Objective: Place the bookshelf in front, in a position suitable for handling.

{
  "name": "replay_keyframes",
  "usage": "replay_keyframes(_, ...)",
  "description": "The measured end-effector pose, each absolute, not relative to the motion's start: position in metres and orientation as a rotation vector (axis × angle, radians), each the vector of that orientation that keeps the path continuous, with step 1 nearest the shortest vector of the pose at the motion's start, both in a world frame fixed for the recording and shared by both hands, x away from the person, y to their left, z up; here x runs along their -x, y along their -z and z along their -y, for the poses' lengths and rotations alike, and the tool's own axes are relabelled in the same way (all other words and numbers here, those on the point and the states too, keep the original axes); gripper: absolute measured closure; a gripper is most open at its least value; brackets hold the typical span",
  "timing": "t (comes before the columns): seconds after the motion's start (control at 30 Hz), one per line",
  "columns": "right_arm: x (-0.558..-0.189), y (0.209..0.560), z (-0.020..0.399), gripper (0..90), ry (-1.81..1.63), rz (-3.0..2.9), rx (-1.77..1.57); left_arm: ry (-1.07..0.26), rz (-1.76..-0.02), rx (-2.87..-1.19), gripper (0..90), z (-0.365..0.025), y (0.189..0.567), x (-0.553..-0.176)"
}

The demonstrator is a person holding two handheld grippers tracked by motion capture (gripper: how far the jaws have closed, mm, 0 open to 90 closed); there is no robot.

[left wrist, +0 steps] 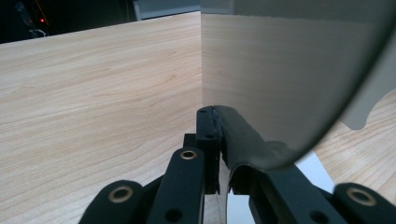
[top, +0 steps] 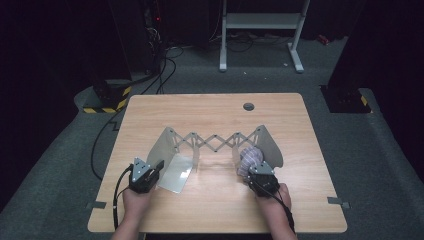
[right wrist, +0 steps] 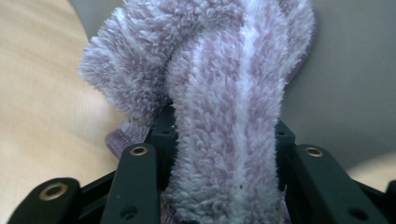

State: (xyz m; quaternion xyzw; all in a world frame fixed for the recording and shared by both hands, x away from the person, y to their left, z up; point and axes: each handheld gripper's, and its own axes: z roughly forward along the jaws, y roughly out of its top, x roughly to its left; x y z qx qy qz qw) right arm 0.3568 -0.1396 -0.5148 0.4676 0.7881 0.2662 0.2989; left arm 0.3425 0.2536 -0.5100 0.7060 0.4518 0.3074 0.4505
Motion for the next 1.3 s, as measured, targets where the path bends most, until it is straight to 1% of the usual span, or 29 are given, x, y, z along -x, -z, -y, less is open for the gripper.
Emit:
replay_keyframes(0.13,-0.328,0.515,0.161,59.0,-0.719,-2.096,-1.235,-0.755,-1.116,-1.744,85.0,-0.254,0.51,-0.343)
replay_keyframes(0.27,-0.319,0.513,0.167,58.8,-0.705,-2.105,-1.231,-0.737,-1.119,-1.736,84.9,-0.255,0.511,-0.343)
replay_keyframes(0.37,-0.328,0.513,0.159,59.0,-0.702,-2.103,-1.233,-0.732,-1.121,-1.734,84.3,-0.256,0.511,-0.343)
replay_keyframes(0.6,-0.363,0.514,0.123,59.1,-0.702,-2.107,-1.226,-0.738,-1.113,-1.738,84.7,-0.256,0.511,-0.342)
replay_keyframes(0.77,-0.37,0.515,0.117,59.0,-0.709,-2.108,-1.219,-0.743,-1.11,-1.741,83.7,-0.258,0.511,-0.341)
replay_keyframes(0.93,-0.354,0.516,0.135,58.9,-0.719,-2.116,-1.206,-0.745,-1.111,-1.741,83.7,-0.257,0.511,-0.341)
replay_keyframes(1.13,-0.326,0.516,0.174,58.9,-0.724,-2.1,-1.226,-0.729,-1.12,-1.75,82.4,-0.257,0.513,-0.342)
replay_keyframes(1.23,-0.321,0.516,0.183,58.9,-0.727,-2.09,-1.242,-0.731,-1.126,-1.745,80.9,-0.257,0.513,-0.342)
replay_keyframes(1.3,-0.322,0.516,0.184,58.9,-0.734,-2.085,-1.247,-0.728,-1.123,-1.747,82.0,-0.257,0.513,-0.343)
